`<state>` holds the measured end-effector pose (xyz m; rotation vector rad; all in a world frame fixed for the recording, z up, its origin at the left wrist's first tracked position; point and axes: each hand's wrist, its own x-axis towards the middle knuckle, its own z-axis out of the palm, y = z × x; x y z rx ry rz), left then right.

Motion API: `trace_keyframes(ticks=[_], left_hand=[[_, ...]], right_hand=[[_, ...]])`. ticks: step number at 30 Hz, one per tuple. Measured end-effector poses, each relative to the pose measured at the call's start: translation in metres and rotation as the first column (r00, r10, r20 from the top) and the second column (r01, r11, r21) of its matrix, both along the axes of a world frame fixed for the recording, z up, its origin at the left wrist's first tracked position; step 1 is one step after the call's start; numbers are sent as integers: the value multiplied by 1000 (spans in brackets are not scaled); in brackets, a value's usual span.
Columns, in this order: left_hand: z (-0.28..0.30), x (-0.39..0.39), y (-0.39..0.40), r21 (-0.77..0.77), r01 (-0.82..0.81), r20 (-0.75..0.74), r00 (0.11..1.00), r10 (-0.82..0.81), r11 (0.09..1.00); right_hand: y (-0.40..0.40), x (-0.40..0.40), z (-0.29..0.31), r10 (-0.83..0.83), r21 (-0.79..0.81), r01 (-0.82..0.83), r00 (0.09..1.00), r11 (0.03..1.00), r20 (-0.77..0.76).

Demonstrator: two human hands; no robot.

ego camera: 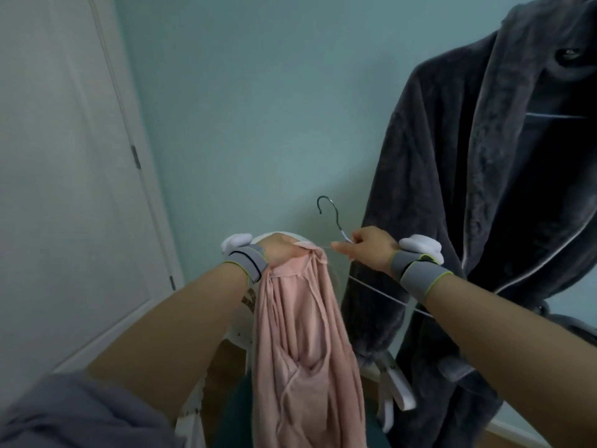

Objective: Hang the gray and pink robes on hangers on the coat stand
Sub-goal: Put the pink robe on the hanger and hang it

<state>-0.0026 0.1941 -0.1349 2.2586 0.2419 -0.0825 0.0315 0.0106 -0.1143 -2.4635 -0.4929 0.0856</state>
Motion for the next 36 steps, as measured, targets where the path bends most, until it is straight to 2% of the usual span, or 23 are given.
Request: trace_keyframes(ticks=[2, 6, 10, 15, 20, 24, 28, 30, 33, 36], left_hand=[[-3, 1, 4, 95, -38, -13, 999, 39, 995], [-17, 4, 23, 152, -137, -82, 985, 151, 979], [-27, 3, 42, 218, -172, -174, 962, 212, 961], [-30, -2, 54, 353, -153, -186, 955, 229, 923], [-25, -5, 42, 419, -79, -126, 981, 144, 905], [-17, -7, 17, 405, 86, -178, 984, -14, 910], [-11, -14, 9, 337, 53, -149, 989, -3, 940], [-8, -16, 8, 329, 91, -144, 989, -45, 940], [-3, -18, 0, 352, 211, -125, 976, -178, 912], [-4, -23, 0, 356, 264, -136, 964, -230, 897]], right_hand=[[-6, 0, 4, -47, -85, 54, 995, 995, 82], [-20, 2, 11, -35, -103, 32, 999, 994, -27], [-27, 5, 19, -115, -164, 128, 989, 978, 88], [-36, 5, 39, -137, -288, 189, 972, 939, 192], [-20, -4, 31, -46, -381, 94, 990, 920, 134], [6, -13, -2, -28, -278, 38, 999, 960, 39], [16, -15, -21, 3, -168, -9, 999, 986, -40], [19, -19, -27, 48, -64, -57, 991, 996, -127], [30, -26, -36, 131, 169, -75, 927, 983, -351], [36, -34, -44, 178, 248, -57, 847, 967, -500]])
